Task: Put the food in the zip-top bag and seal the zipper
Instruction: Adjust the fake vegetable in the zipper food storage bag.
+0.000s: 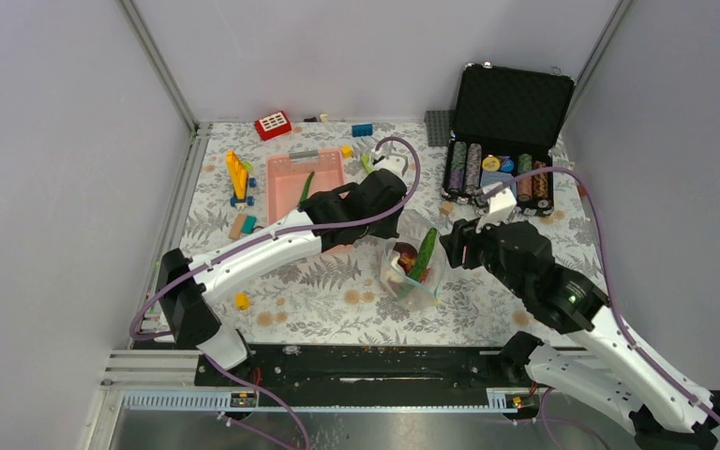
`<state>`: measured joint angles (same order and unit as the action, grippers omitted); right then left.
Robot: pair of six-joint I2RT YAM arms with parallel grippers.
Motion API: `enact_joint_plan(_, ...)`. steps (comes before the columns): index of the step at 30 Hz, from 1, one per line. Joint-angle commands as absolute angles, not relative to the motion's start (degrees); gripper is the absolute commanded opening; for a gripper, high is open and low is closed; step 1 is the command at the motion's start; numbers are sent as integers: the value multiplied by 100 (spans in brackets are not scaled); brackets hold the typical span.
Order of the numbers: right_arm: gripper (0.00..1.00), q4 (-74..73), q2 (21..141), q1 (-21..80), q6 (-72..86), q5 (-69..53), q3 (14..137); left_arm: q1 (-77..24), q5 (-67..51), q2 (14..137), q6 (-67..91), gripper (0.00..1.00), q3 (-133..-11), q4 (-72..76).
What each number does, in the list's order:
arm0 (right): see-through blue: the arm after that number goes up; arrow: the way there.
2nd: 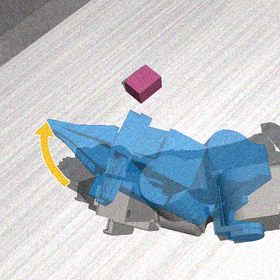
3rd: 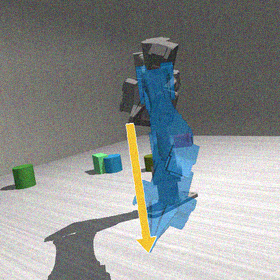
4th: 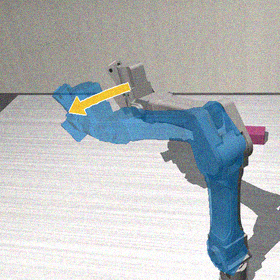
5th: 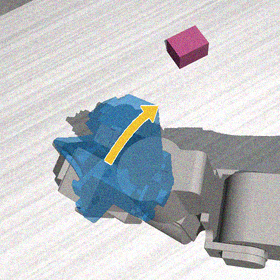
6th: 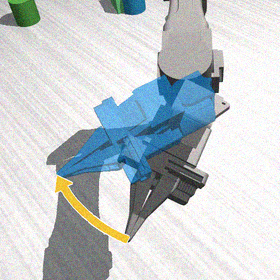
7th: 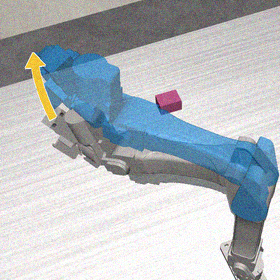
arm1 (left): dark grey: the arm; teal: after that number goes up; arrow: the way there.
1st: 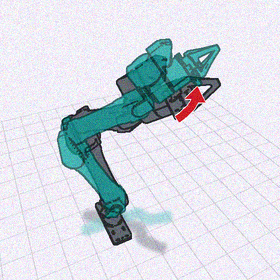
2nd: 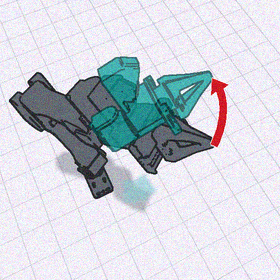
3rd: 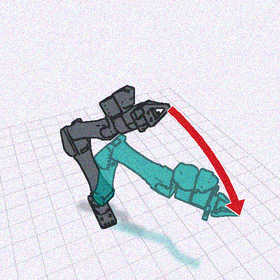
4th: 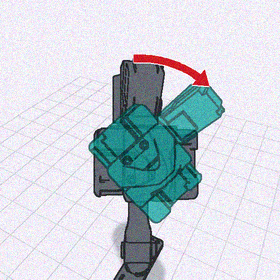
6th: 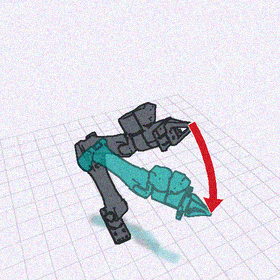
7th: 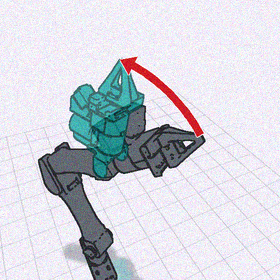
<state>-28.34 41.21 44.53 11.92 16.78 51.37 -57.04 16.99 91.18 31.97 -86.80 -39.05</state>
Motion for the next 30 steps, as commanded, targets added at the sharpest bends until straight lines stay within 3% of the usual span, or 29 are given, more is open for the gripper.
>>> enact_joint_plan(1,58,-2110,3812,4406,878,783,4832,-5669,1562,8976,3137,0,-8812,-3600)
enact_joint_plan(15,51,-2981,4562,4404,1505,1749,4905,-5660,1547,8730,3122,0,-8520,-3393)
enact_joint_plan(22,35,-2728,4867,4407,1698,1816,4804,-5660,1408,8717,3066,0,-8478,-3334)
enact_joint_plan(28,0,-2812,5334,4412,1807,1409,5369,-5650,984,8817,2977,2,-8741,-3406)
enact_joint_plan(30,0,-2981,5445,4411,1881,1359,5633,-5643,925,8885,2966,3,-8864,-3444)
